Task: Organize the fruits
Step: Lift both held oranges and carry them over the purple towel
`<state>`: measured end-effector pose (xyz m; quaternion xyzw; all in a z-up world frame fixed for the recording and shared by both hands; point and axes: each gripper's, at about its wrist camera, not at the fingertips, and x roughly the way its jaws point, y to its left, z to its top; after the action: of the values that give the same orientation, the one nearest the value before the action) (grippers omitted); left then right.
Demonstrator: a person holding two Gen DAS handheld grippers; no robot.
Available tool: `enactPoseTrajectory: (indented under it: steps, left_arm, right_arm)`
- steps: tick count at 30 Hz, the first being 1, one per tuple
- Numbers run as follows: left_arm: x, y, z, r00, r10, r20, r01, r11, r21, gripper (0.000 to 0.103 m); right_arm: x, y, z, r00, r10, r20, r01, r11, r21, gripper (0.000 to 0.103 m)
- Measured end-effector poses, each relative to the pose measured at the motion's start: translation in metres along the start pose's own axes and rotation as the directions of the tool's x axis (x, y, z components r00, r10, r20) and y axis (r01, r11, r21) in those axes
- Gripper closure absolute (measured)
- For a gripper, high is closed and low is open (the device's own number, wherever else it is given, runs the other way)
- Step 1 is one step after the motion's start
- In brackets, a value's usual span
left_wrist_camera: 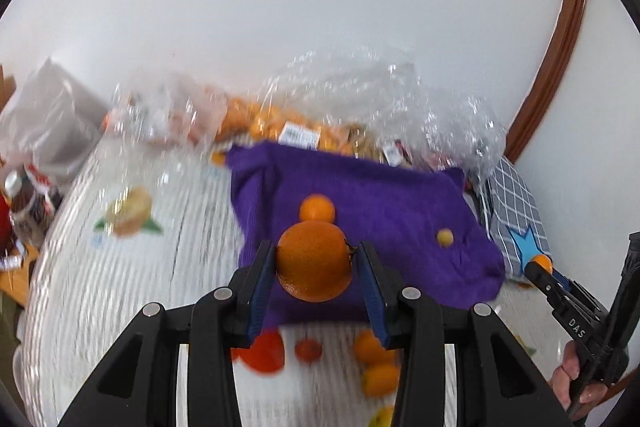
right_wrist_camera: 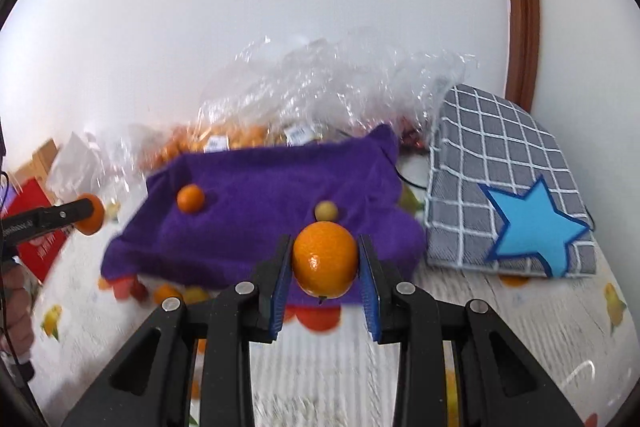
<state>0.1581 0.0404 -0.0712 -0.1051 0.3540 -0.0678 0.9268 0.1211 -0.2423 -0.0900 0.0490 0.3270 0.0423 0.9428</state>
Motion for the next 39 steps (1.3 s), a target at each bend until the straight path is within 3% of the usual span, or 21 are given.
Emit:
enactPoseTrajectory:
  steps: [12, 19, 31, 39]
  left_arm:
    - [0.068, 0.009, 0.018, 0.999, 0.044, 0.017, -0.044, 0.999, -0.027, 0.064]
    - [0.099, 0.01, -0.002, 0.997, 0.079, -0.018, -0.078, 0.996, 0.044, 0.064]
    - [0.113, 0.014, -0.015, 0.999, 0.019, -0.038, -0.019, 1.0, 0.007, 0.063]
    - [0.113, 0.009, -0.017, 0.999, 0.037, -0.01, -0.037, 0.999, 0.028, 0.063]
  right_arm:
    - [0.062, -0.008, 0.044, 1.0, -0.011, 0.002, 0.011, 1.0, 0.01, 0.072]
    - [0.096, -0.015, 0.029, 0.997, -0.002, -0.079, 0.002, 1.0, -0.002, 0.072]
    - [0.125, -0.026, 0.012, 0.988, -0.007, -0.155, 0.006, 1.0, -0.007, 0.072]
    - [0.135, -0.02, 0.007, 0.983, -0.014, -0.18, 0.009, 1.0, -0.028, 0.072]
